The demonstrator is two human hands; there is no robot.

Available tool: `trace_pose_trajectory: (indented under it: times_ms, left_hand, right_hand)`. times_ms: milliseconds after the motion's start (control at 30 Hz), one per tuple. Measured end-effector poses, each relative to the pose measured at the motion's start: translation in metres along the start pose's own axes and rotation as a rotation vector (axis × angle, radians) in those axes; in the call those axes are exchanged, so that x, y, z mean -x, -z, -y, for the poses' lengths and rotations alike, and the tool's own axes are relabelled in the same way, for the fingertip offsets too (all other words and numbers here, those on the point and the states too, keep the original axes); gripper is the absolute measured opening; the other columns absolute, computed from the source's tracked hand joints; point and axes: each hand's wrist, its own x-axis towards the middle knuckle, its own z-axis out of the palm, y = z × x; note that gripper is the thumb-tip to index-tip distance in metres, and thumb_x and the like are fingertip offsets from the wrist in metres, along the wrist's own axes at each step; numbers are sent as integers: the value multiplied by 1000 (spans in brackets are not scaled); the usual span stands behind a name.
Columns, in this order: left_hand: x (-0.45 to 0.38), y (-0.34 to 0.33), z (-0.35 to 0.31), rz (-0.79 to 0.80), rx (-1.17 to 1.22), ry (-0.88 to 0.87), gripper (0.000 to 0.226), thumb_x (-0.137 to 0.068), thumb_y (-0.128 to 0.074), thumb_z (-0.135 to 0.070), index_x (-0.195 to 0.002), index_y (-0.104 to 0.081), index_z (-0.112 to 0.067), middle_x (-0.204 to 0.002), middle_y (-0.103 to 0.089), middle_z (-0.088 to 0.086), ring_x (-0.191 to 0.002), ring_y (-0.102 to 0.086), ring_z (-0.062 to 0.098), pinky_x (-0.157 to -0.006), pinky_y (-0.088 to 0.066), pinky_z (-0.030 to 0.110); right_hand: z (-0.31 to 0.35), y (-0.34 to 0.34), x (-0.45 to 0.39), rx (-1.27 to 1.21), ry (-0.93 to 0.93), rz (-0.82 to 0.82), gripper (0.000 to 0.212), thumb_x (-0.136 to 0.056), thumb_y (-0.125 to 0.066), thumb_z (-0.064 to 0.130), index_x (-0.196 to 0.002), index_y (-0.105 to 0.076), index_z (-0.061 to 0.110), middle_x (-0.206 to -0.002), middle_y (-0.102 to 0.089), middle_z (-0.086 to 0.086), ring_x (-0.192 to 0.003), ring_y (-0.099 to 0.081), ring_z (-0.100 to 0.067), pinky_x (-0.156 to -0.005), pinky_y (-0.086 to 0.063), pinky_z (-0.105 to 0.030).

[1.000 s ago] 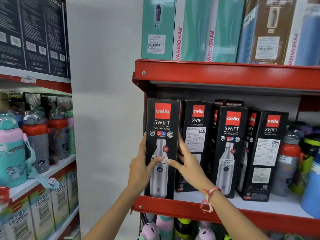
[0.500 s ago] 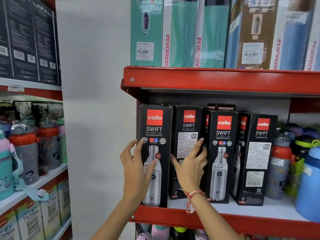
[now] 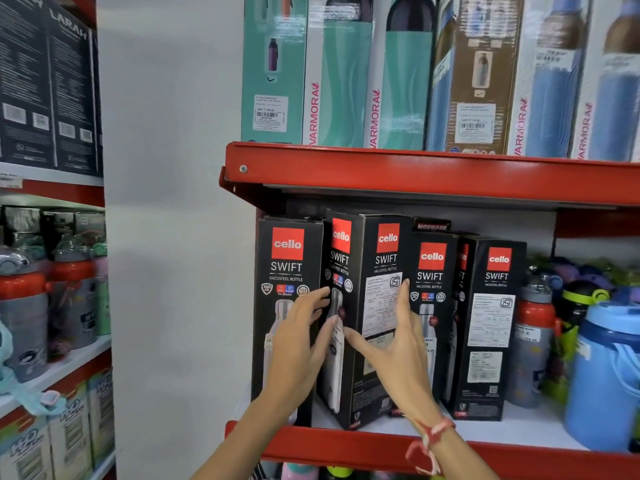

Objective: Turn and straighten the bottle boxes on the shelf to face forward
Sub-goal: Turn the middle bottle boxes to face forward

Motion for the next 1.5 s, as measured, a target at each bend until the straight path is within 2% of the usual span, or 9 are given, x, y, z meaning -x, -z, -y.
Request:
trace_pose_trajectory:
  times_ms: [133,267,400,567,700,967,1267,1400,1500]
  left_hand:
    - [-1,-8,-7,1,38,83,55,-89,-61,-28,-140,-42,-23,-137,-54,-7,-127,-48,2,-108,-41,28]
    - [1,-11,-18,94,90,157,80,-80,-58,-47,-149,-22,-27,-147,-37,-15,-136,-33,-2,-113,-32,26]
    - [-1,-13,-21,218,207,228,93,-77,-69,-42,-150,-12,-33,-144,-45,-20,-126,-43,-10,-110,-37,26]
    - [6,-18,-21,137,228,245,81,-78,-75,-26,-144,-29,-31,-131,-58,-16,-120,-53,-3,-104,-46,33]
    - [3,-28,-25,66,120,257,87,-80,-73,-31,-148,-19,-32,-137,-52,-18,-115,-51,-13,-93,-42,7]
    - [10,-49,-15,86,-20,372,78,-90,-61,-28,-149,-10,-26,-129,-60,-1,-97,-62,9,-97,-46,45]
    - [13,-59,-19,1,-277,200,97,-87,-60,3,-150,8,-27,-158,-19,10,-111,-59,24,-75,-51,24]
    - [11,-66,-22,-113,-579,-161,84,-76,-60,18,-148,-24,-7,-153,-26,21,-141,-28,33,-103,-46,35]
    - [9,-75,-24,-65,-580,-365,53,-83,-58,8,-134,-49,-4,-139,-48,21,-132,-42,30,-107,-42,43]
  right_hand:
    - [8,26,1,-110,73,49,120,-67,-80,49,-147,9,50,-135,-21,24,-108,-13,36,-104,-21,-23]
    - [0,47,-10,-153,72,133,119,-54,-80,66,-143,-1,61,-152,-33,20,-141,-30,-5,-117,-30,-44]
    - [-8,63,-15,-257,83,316,110,-68,-84,26,-148,-12,47,-132,-49,36,-119,-50,15,-95,-44,-11]
    - [-12,67,-27,-245,67,480,103,-76,-80,19,-147,-13,52,-151,-39,19,-133,-44,0,-114,-35,-37]
    - [-5,59,-41,-193,115,502,96,-83,-74,20,-151,-9,42,-155,-34,16,-139,-38,-5,-117,-30,-44]
    - [-17,35,-31,-73,90,389,94,-89,-65,11,-151,-1,42,-106,-44,58,-102,-43,33,-109,-33,-25]
    - [-18,49,-26,8,126,75,53,-87,-69,21,-136,-52,30,-122,-67,2,-93,-70,-4,-86,-59,-33]
    - [-28,70,-31,76,209,-367,22,-89,-66,16,-110,-69,17,-98,-73,2,-81,-68,0,-69,-52,-10]
    - [-47,74,-40,264,111,-574,42,-83,-71,23,-122,-58,13,-118,-60,-9,-107,-54,-21,-84,-41,-26]
